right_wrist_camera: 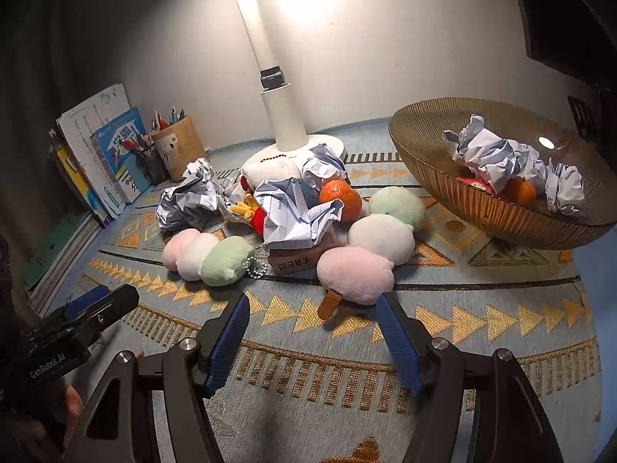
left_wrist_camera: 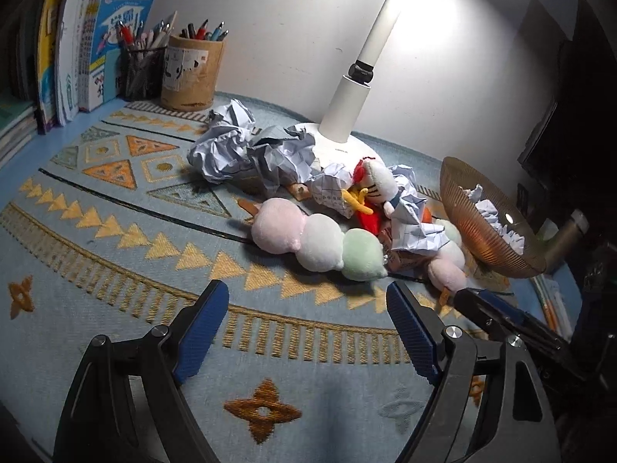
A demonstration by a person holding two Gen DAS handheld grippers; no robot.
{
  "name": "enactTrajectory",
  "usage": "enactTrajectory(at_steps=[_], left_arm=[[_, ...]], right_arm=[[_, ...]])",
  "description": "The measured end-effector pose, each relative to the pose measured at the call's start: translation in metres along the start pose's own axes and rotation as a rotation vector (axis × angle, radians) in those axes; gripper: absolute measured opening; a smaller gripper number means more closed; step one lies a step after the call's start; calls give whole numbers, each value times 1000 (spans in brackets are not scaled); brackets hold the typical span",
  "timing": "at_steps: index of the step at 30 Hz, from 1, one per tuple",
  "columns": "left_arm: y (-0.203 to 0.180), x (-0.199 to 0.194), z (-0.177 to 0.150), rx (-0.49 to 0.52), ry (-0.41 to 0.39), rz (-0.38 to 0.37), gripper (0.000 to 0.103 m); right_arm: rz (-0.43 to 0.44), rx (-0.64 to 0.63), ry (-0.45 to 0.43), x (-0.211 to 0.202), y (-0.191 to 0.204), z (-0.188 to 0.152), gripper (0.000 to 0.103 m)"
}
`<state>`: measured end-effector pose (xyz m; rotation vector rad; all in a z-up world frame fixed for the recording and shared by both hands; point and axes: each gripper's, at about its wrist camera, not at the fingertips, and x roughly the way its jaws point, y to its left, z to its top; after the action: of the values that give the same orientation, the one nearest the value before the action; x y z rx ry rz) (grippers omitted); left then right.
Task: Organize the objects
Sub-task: 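Grasp pink-white-green plush with left gripper while right gripper grasps paper ball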
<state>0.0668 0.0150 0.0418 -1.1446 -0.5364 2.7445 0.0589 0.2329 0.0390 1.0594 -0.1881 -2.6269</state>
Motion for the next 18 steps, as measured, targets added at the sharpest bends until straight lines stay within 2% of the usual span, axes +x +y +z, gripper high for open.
enactTrajectory(at_steps=[2, 4, 6, 10, 12, 16, 18], left_arm=[[-6, 17, 10, -42, 51, -14, 82], [-13, 32, 18, -48, 67, -3, 80], [-17, 49, 25, -61, 100, -2, 74], [-15, 81, 34, -133, 153, -16, 74], [-19, 88, 41, -97, 129, 10, 74], [-31, 104, 48, 34, 159, 32, 74], [-34, 105, 47, 80, 150, 59, 67]], right_arm=[[-4, 18, 0, 0, -4, 2, 67], [15, 29, 19, 3, -7, 8, 67], [7, 24, 27, 7, -10, 17, 67], [74, 8, 52, 16, -13, 43, 67], [80, -20, 58, 21, -10, 54, 67], [102, -79, 90, 39, 0, 67, 67], [101, -98, 105, 49, 5, 69, 67]])
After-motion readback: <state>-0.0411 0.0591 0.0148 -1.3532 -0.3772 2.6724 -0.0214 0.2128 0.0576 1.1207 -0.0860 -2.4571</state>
